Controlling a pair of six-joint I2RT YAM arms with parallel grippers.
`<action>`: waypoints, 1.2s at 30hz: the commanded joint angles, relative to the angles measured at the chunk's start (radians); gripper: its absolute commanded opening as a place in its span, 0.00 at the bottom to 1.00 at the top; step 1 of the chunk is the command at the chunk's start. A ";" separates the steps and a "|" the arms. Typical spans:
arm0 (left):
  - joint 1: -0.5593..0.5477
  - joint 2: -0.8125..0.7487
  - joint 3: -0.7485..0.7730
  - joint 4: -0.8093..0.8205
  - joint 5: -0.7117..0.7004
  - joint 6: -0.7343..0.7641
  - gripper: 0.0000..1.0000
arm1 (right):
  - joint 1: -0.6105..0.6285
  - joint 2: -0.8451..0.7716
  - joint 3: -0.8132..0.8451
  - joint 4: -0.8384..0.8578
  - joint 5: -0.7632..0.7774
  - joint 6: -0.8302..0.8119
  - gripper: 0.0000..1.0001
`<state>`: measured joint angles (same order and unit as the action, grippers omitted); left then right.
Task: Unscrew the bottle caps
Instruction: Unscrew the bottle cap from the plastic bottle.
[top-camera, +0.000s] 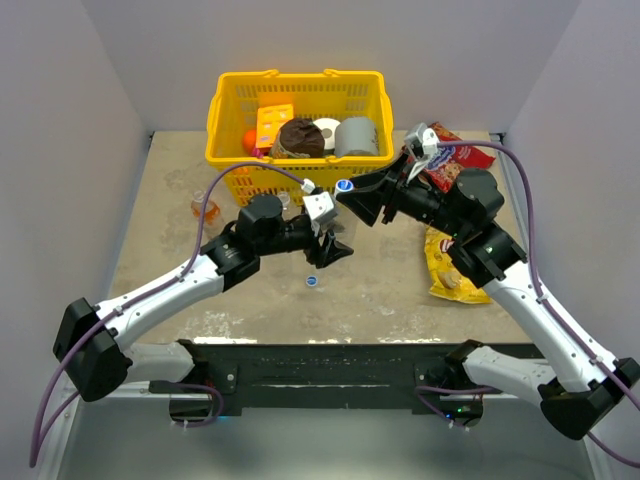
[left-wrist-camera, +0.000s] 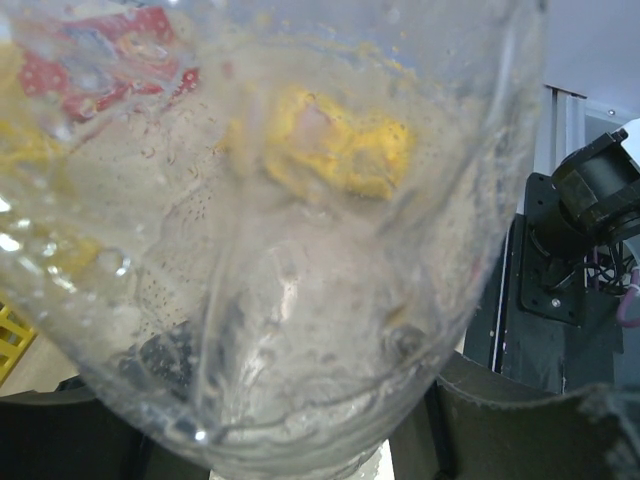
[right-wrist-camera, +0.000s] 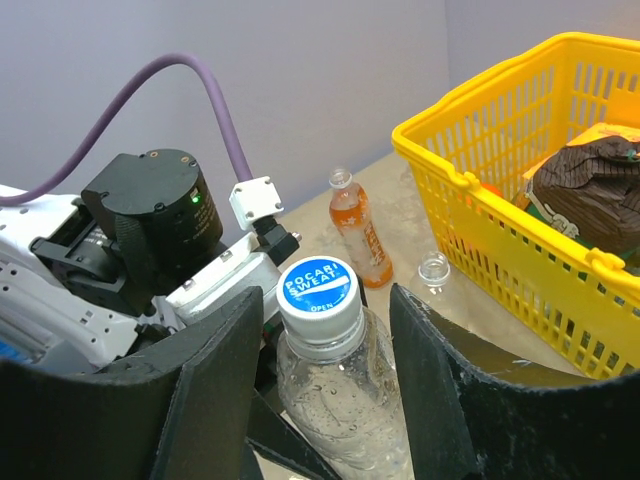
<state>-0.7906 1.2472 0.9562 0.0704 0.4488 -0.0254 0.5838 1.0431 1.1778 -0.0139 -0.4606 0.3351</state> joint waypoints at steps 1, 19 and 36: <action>-0.002 0.000 0.047 0.020 -0.009 -0.007 0.23 | 0.007 -0.003 0.037 0.032 0.016 -0.011 0.53; -0.004 -0.032 0.061 0.063 0.666 0.070 0.24 | -0.134 0.073 0.013 0.359 -0.833 0.227 0.20; -0.002 -0.034 0.039 0.071 0.408 0.056 0.24 | -0.142 -0.034 0.108 0.036 -0.452 -0.004 0.68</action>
<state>-0.7990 1.2442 0.9672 0.0952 1.0466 0.0135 0.4473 1.0679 1.2324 0.1196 -1.1881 0.3904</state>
